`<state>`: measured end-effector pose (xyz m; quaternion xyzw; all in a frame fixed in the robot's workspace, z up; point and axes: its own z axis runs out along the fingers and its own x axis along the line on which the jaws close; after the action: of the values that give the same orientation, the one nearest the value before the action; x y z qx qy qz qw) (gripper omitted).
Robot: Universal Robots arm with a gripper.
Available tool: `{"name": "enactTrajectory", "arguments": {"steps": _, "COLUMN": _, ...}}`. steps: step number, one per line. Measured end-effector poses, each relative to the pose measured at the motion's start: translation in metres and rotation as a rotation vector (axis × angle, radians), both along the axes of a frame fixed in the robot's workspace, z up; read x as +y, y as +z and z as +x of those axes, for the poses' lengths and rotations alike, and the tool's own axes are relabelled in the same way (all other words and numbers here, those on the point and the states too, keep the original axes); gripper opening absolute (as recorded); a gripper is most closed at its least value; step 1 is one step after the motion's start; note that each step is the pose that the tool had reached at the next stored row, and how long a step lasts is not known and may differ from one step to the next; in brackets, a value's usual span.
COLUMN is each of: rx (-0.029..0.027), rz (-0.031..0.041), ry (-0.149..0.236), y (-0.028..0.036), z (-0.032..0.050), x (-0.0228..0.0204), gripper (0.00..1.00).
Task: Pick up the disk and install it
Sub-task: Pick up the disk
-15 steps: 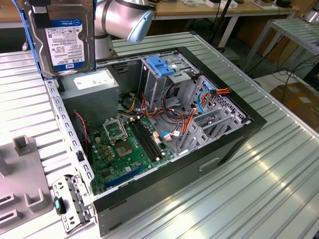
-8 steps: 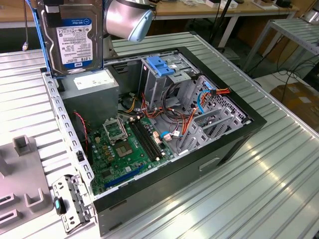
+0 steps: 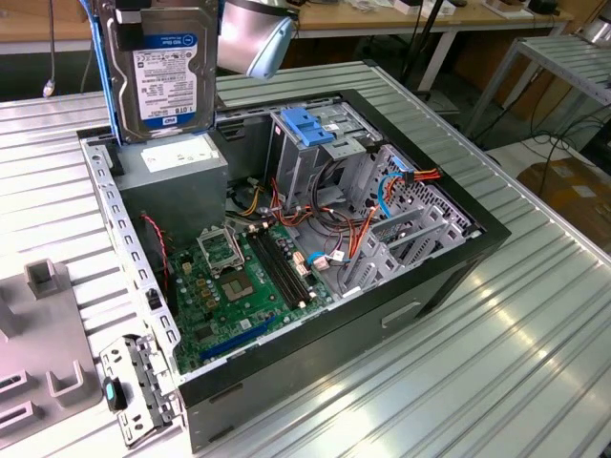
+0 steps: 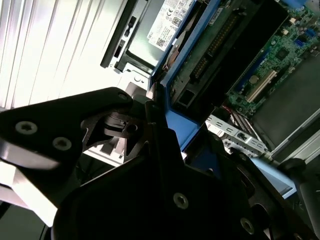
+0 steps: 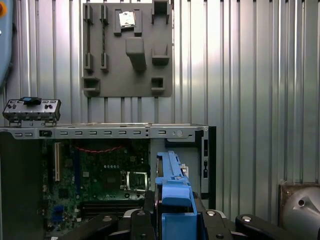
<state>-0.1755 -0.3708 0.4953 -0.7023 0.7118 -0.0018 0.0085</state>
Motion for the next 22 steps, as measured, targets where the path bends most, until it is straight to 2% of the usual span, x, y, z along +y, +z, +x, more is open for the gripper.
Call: {"name": "enactTrajectory", "arguments": {"steps": 22, "rx": 0.0, "rz": 0.0001, "ry": 0.0, "y": 0.0, "z": 0.0521, "x": -0.0001, "gripper": 0.37}}
